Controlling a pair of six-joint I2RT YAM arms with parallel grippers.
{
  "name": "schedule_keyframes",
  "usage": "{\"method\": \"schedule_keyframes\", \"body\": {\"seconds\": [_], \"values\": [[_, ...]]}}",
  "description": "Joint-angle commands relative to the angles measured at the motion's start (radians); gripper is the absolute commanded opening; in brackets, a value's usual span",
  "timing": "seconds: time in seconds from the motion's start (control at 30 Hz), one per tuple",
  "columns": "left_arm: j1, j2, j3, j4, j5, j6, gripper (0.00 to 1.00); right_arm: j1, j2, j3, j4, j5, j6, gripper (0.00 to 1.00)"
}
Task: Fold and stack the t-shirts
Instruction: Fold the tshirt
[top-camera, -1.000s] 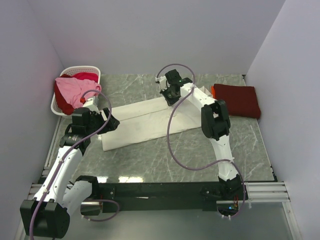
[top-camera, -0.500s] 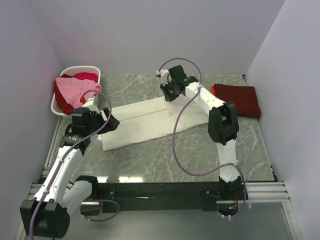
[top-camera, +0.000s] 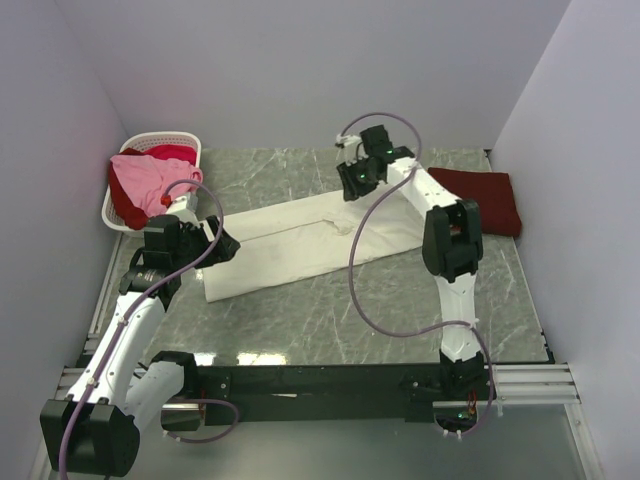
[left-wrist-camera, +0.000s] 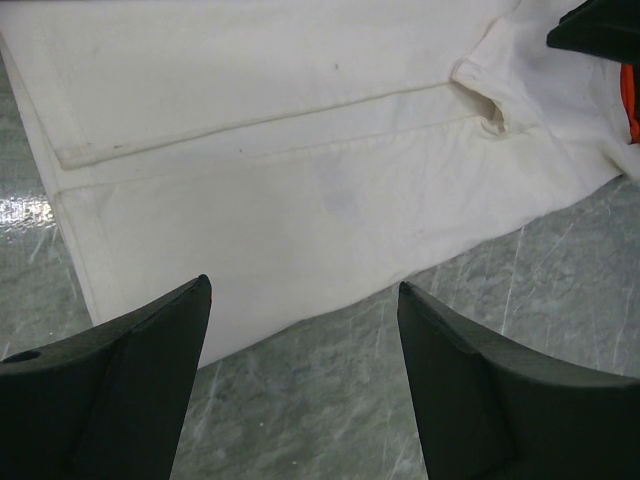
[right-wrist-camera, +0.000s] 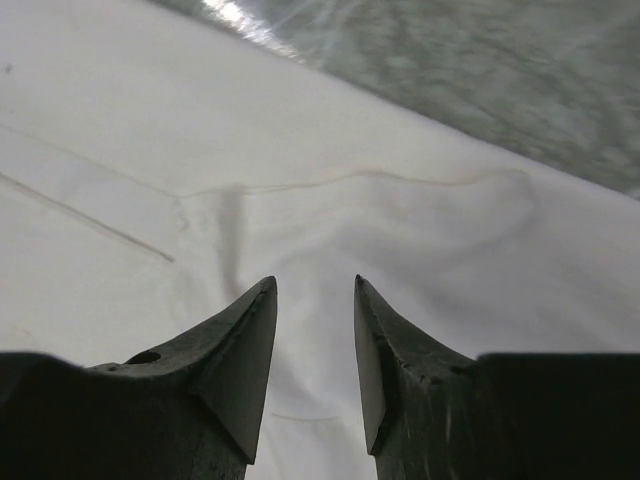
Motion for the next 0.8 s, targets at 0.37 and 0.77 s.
{"method": "schedule_keyframes", "body": {"seconds": [0.37, 0.77], "values": [[-0.001, 0.023, -0.002, 0.03, 0.028, 0.022, 0.8, -0.195, 0.232, 0.321, 0.061, -0.213, 0.311, 0.46], [-0.001, 0.032, -0.003, 0.029, 0.023, 0.02, 0.8, -0.198, 0.285, 0.384, 0.048, -0.154, 0.409, 0.46]]}}
